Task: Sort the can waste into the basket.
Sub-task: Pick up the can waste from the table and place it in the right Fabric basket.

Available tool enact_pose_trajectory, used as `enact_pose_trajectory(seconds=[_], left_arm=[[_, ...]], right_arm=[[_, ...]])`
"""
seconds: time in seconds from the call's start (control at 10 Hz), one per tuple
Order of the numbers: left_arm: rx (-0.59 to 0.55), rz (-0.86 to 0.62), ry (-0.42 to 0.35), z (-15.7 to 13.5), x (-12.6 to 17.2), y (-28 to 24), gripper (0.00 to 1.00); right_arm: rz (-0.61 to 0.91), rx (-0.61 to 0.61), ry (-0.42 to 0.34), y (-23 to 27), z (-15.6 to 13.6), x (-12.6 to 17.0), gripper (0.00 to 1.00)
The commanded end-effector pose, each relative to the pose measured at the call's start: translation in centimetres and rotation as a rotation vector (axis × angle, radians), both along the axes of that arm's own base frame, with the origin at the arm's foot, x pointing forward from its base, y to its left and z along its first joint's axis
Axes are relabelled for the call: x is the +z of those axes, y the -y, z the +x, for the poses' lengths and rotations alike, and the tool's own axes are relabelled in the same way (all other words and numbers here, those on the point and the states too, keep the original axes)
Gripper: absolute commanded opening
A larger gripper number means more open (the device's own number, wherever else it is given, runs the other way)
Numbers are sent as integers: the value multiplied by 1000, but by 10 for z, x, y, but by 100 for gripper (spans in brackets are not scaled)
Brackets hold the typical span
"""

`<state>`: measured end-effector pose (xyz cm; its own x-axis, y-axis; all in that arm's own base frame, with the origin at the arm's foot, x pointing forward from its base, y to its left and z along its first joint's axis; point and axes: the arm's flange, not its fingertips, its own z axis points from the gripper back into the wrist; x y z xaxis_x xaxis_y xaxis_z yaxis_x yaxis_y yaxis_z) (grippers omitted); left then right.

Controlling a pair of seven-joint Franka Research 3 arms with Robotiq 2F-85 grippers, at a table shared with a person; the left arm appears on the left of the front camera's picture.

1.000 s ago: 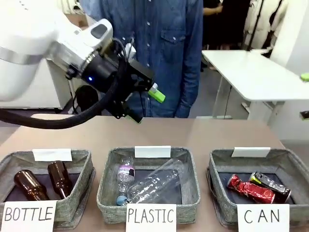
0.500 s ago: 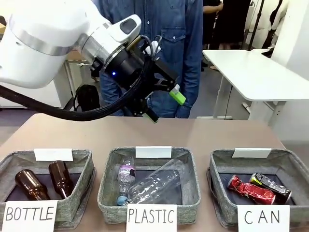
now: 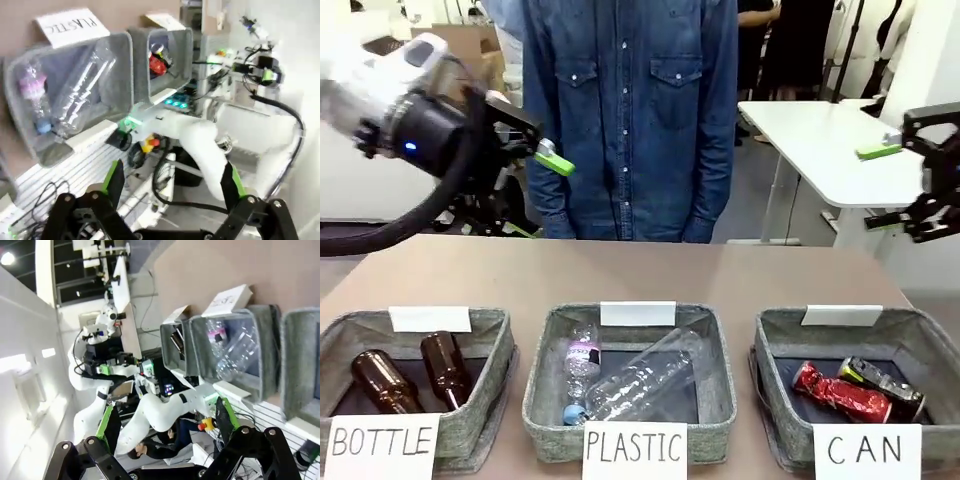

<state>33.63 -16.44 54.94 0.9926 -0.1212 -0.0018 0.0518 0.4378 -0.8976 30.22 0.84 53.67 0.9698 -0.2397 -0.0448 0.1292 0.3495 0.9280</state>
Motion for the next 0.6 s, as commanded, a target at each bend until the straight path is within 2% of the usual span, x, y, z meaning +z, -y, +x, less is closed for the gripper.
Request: enact_pose_trajectory(seconds=[0.0,0.2,0.4,0.5], left_arm=[[150,-122,-19,-20,-12,-43,100],[236,-192,-69,-25,-29,-81,100],[295,-280,-72,-22,-41,-95,100],[264,-366,-62,-19,-43,-95,100]], right_arm=[[62,6,-9,-52,2,-28,100],[87,-20,1,-81,13,-33,100],[132,-126,-11,-86,20,-43,100],[125,-98,8,-78,22,-48,100]])
